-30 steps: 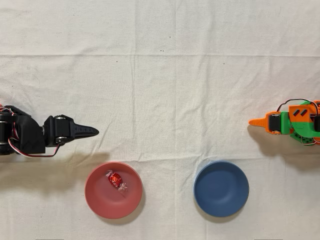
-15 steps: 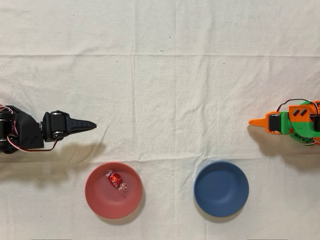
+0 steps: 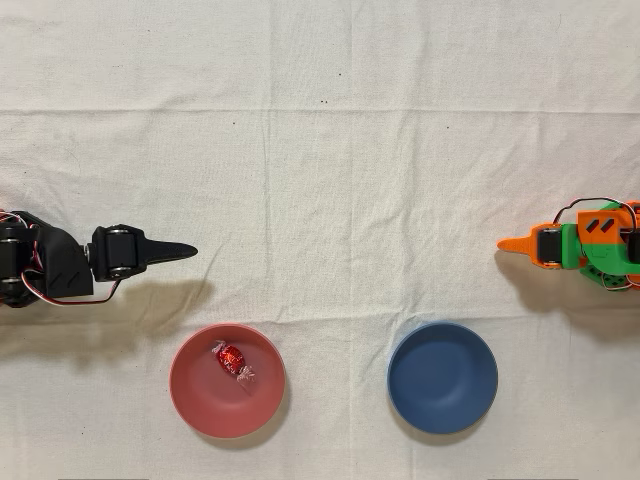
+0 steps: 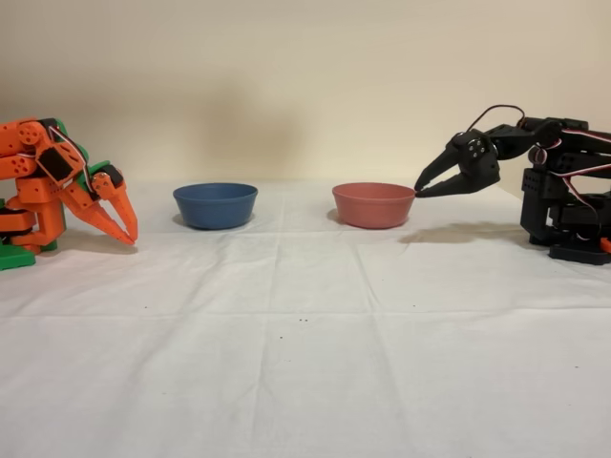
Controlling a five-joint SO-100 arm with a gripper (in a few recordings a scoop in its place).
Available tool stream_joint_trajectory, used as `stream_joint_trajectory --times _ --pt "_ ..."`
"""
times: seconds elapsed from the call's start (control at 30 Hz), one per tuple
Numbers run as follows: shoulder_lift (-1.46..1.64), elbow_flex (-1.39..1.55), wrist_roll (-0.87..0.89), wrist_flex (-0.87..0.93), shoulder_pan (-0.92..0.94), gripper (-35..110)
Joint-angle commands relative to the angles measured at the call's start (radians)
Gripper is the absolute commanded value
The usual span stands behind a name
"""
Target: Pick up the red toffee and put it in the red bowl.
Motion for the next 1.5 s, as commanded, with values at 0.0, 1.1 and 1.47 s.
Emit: stream_joint_trajectory --times 0.0,1.1,1.47 --pt "0.012 0.026 0.037 0.052 0.002 1" --pt "0.012 0.026 0.137 0.229 0.002 1" --pt "0.012 0.026 0.137 0.229 0.002 1"
